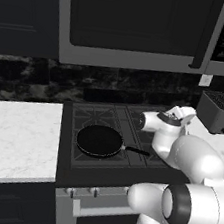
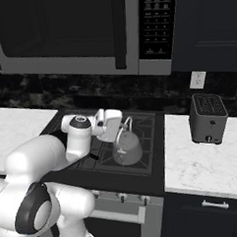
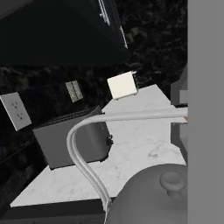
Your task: Pick the kettle from the counter and place it on a stove burner. Then turn the burner on.
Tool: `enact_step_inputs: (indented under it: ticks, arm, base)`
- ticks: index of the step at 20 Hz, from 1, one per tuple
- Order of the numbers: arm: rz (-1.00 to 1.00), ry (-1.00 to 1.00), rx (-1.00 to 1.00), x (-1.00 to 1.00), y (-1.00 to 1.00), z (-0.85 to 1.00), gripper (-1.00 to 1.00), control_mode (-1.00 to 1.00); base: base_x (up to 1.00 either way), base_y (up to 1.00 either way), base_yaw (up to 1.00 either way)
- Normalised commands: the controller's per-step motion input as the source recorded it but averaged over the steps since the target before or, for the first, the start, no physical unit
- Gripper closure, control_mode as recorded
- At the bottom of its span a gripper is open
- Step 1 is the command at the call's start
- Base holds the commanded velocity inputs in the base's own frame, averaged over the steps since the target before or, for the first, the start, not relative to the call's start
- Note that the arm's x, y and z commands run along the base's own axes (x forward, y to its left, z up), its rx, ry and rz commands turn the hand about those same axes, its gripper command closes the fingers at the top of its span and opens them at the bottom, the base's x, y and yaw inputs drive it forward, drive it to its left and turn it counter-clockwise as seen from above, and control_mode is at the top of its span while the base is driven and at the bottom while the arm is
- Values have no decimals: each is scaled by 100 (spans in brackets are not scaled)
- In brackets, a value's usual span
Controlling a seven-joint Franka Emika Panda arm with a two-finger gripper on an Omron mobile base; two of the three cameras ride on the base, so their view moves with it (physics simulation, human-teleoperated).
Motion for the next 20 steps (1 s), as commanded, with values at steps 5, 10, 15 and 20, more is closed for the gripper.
enact_step_inputs:
  ticks: [5,10,15,20]
  arm:
    - [0,1,1,6,2,-8,100,-100]
    - [0,-12,9,22,0,18,100,-100]
    - [0,-1,2,20,0,0,100,-100]
    - [0,2,2,0,1,-9,100,-100]
  base:
    - [0,0,0]
    - [0,0,0]
    - [0,0,0]
    - [0,0,0]
